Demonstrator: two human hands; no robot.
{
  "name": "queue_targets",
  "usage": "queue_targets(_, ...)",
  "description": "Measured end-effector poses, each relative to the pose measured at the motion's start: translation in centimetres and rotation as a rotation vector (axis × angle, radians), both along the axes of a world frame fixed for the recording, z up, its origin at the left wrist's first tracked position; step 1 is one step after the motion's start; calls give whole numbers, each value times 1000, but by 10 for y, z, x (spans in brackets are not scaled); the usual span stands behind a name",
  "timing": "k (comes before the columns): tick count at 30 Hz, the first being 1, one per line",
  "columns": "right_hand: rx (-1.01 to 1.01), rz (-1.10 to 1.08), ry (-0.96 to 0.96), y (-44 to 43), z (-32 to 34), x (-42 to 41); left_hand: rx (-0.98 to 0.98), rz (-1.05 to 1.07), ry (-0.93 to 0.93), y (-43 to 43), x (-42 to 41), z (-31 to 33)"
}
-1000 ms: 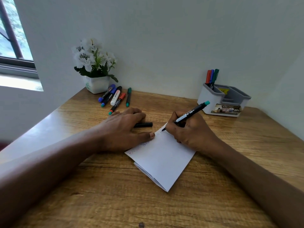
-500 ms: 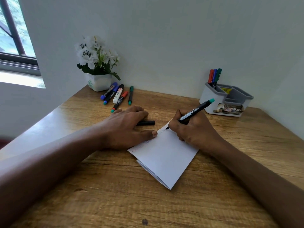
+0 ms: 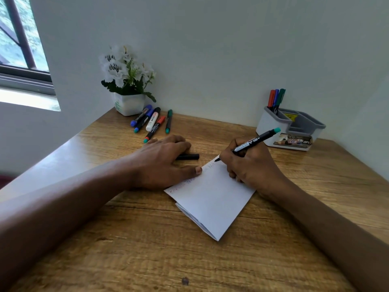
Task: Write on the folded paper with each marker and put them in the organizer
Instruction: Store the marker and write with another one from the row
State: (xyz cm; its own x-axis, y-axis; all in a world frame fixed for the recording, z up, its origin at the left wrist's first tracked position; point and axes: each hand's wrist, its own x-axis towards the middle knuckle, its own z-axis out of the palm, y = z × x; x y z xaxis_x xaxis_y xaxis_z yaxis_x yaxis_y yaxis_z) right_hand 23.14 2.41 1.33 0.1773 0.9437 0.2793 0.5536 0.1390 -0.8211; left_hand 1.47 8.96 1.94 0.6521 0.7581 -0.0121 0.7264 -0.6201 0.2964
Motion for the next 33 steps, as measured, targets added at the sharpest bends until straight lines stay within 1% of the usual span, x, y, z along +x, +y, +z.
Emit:
queue_targets(4, 3, 7, -71, 0, 1, -2, 5, -2, 4, 0, 0, 0)
queue_targets(9, 1, -6, -16, 0, -1, 0, 3, -7, -1, 1, 0, -2)
queue_targets(15, 16, -49, -56, 1, -1, -2, 11, -5, 0, 3, -1, -2)
queue_targets(24, -20, -78, -18, 0, 1, -3, 20, -9, 3, 4, -1, -2)
queue_targets(28, -34, -120, 32, -2, 1, -3, 14, -9, 6, 1, 0, -1)
queue_targets(33, -56, -111, 2, -2, 4, -4, 3, -4, 14, -1, 0, 1)
